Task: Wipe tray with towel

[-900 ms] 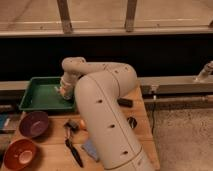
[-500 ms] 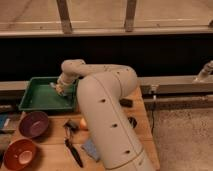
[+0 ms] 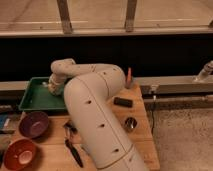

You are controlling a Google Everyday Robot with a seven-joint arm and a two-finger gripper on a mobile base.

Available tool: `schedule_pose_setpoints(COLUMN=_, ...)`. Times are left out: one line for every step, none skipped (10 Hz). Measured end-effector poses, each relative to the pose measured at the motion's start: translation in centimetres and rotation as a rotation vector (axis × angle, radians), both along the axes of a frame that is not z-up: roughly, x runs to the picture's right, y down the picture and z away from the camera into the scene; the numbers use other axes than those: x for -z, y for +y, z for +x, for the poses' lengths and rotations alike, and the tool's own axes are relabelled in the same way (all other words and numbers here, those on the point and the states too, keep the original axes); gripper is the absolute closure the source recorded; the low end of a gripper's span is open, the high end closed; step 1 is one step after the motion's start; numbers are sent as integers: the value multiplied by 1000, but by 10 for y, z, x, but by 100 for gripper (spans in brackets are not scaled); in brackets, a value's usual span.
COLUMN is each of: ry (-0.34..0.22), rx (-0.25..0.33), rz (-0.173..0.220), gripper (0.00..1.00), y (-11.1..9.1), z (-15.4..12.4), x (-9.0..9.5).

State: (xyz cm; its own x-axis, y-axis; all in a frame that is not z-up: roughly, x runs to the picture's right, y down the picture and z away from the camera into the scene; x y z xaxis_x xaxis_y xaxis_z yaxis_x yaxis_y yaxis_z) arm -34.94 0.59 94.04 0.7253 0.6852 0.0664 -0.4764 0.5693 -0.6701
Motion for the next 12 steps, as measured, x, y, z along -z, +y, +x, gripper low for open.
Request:
schedule_pose_setpoints(ry=-8, rx=25, rz=-13, gripper=100, y=8, z=-3, x=9)
schedule_pose_setpoints(ry=-13, rx=44, rz=-27, gripper=100, y=17, z=-4, x=18)
schedule_pose_setpoints(ry=-18, rx=72, rz=-47, gripper=100, y=31, z=1, x=32)
schedule_pose_setpoints(ry=-15, rx=87, rz=-61, gripper=100, y=39, z=9, x=40)
schedule_pose_setpoints(ry=-6, rx=93, rz=-75, gripper=100, y=45, z=20, x=46)
schedule_pose_setpoints(ry=13, rx=93, rz=-97, gripper=100, y=53, z=35, x=50)
schedule_pose_setpoints(ry=42, rx=80, rz=-120, gripper=100, y=59, z=54, x=51)
schedule_pose_setpoints(ry=71, rx=62, rz=-136, gripper=100, y=60, z=69, x=47)
schedule_pose_setpoints(ry=102, rx=52, rz=-146, gripper=100, y=57, z=81, x=40)
schedule_pose_setpoints(ry=126, rx=44, rz=-150, gripper=100, y=51, z=89, x=30)
schedule_pose_setpoints(ry=146, rx=35, rz=-147, gripper=100, y=41, z=92, x=19)
schedule_pose_setpoints(ry=156, rx=29, rz=-141, gripper=100, y=33, z=91, x=11)
